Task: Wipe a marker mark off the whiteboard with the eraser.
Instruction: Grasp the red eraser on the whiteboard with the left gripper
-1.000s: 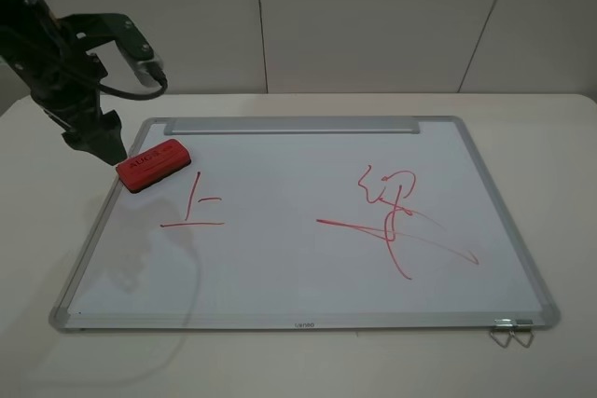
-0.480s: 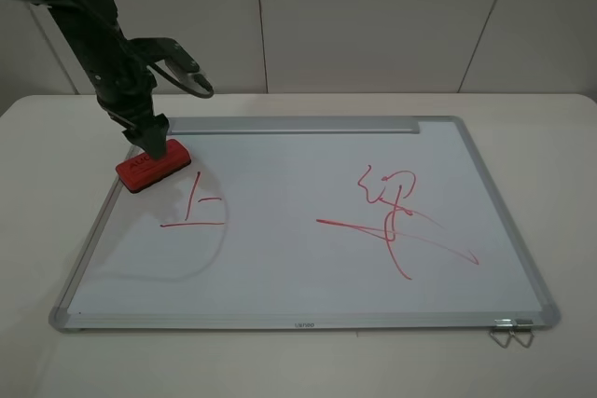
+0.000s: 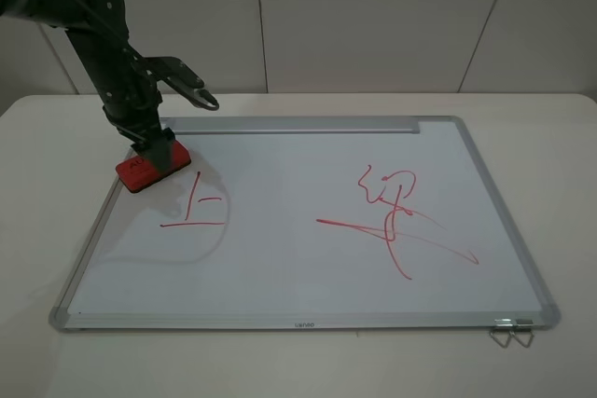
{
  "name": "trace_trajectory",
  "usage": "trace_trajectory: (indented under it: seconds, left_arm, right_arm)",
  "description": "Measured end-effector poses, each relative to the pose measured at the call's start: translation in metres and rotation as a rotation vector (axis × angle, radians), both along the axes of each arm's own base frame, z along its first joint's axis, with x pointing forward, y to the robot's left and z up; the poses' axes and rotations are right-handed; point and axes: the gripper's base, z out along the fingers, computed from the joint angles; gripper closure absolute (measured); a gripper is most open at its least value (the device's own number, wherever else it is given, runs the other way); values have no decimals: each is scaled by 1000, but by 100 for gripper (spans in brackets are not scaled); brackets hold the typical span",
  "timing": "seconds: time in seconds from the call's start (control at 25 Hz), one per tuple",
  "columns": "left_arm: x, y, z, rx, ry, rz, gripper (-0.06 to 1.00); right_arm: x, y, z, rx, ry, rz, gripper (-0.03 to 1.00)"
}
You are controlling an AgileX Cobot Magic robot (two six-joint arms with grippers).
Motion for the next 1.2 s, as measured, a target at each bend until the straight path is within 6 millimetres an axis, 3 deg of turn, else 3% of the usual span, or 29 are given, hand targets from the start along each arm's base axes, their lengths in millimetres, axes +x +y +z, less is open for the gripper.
trace_trajectory:
  seconds: [0.32, 0.6, 1.2]
  left_arm:
    - [6, 4, -4, -15, -35, 19, 17]
    - [6, 3, -21, -13, 4, 36, 17]
    - [7, 3, -24, -19, -3, 61, 17]
  right_arm:
    - [0, 0, 0, 0, 0, 0, 26]
    - [0, 0, 0, 0, 0, 0, 26]
    - [0, 0, 0, 0, 0, 0, 26]
